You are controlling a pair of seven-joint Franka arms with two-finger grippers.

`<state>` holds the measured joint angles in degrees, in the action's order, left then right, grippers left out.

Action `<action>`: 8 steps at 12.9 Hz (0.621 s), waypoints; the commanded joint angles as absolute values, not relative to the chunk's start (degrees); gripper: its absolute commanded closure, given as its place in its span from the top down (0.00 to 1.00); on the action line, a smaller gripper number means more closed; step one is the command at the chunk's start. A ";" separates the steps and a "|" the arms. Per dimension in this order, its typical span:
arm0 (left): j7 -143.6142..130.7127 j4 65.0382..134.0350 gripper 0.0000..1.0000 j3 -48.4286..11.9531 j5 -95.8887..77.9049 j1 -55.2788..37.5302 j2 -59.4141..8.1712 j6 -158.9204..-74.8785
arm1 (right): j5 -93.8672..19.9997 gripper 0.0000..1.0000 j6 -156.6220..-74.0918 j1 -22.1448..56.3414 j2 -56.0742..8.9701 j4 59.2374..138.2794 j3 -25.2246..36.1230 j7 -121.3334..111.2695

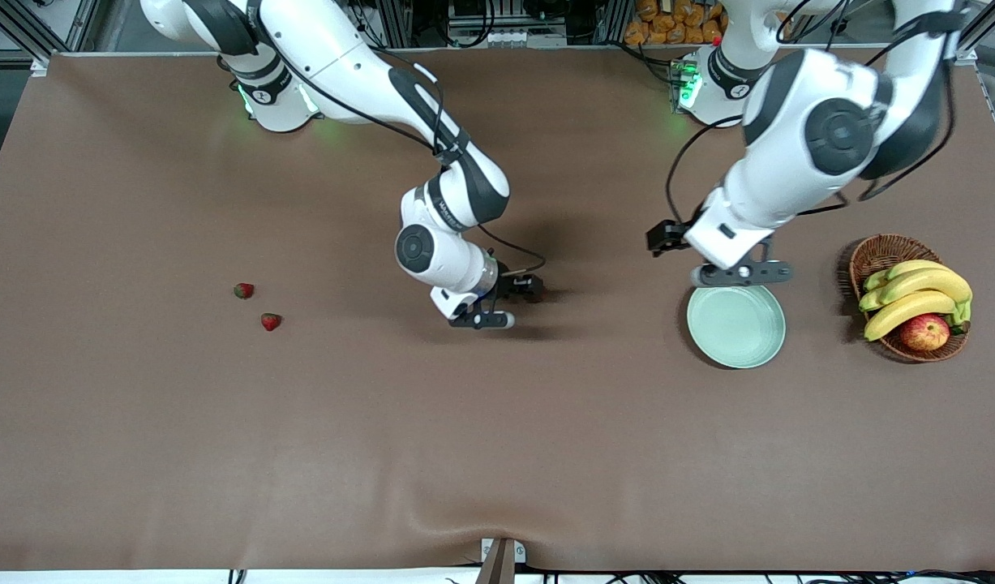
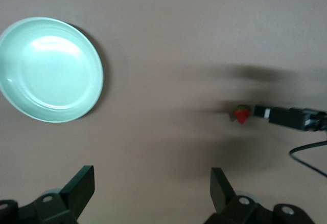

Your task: Collect all strawberries into plate

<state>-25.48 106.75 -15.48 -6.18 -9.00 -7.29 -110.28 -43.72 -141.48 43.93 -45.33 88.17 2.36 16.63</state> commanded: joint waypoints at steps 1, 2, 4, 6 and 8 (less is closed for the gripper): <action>-31.52 107.14 1.00 -16.00 -6.94 -12.20 -10.80 -115.55 | -43.68 1.00 -139.06 40.27 -42.99 89.03 3.07 16.44; -35.90 106.96 1.00 -16.00 -6.77 -14.13 -12.64 -117.75 | -43.51 1.00 -136.95 37.99 -41.59 90.25 3.34 16.35; -43.30 106.44 1.00 -16.00 -6.33 -17.39 -16.59 -122.93 | -40.10 1.00 -131.34 31.24 -38.69 92.89 3.34 16.35; -50.68 106.26 1.00 -15.91 -5.72 -20.20 -20.28 -127.60 | -31.95 1.00 -123.35 24.73 -36.14 93.60 3.60 16.35; -54.21 106.26 1.00 -15.91 -3.26 -20.83 -23.36 -130.33 | -23.34 1.00 -115.96 19.54 -34.46 93.60 3.95 16.44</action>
